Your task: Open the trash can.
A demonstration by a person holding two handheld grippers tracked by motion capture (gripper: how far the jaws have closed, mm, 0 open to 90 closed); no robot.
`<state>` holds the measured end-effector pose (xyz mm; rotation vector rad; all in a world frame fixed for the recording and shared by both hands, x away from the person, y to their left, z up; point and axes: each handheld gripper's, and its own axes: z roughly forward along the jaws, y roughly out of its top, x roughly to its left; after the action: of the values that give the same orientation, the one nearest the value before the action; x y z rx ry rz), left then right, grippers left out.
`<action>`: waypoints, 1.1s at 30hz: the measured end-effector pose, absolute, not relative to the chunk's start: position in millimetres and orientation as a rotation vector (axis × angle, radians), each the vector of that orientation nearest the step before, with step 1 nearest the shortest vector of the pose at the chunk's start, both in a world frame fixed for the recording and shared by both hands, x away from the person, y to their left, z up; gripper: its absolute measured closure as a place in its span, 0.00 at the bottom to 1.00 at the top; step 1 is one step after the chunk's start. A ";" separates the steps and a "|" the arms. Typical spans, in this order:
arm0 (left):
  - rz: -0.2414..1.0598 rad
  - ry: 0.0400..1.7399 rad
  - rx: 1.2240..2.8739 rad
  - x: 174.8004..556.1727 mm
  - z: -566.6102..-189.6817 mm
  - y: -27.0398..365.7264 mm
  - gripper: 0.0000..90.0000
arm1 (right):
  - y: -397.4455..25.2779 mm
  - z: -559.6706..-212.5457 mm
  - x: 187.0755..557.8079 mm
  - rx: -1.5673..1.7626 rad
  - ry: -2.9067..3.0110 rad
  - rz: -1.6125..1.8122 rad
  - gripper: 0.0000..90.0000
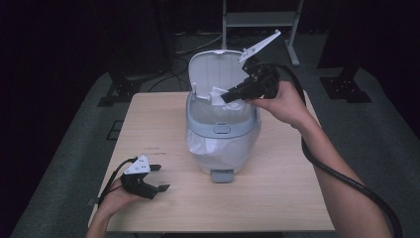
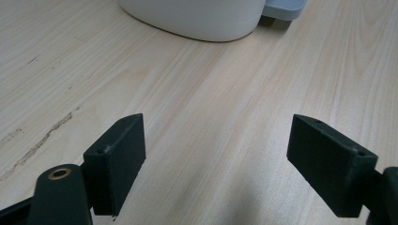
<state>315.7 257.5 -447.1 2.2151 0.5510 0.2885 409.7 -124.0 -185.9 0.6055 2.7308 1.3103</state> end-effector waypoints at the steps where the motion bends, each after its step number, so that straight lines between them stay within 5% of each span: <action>1: 0.289 0.551 2.216 315.7 -447.3 257.5 0.21 | -122.9 -187.5 410.9 0.602 2.733 1.307 0.94; 22: 0.283 0.544 2.242 314.1 -450.4 253.7 0.21 | -113.0 -209.9 425.4 0.600 2.762 1.289 0.91; 33: 0.282 0.551 2.241 313.5 -451.1 254.9 0.21 | -112.8 -222.3 429.3 0.638 2.763 1.268 0.76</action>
<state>313.5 254.9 -451.1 2.2414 0.5511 0.2823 429.3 -112.8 -222.3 0.6382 2.7627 1.2677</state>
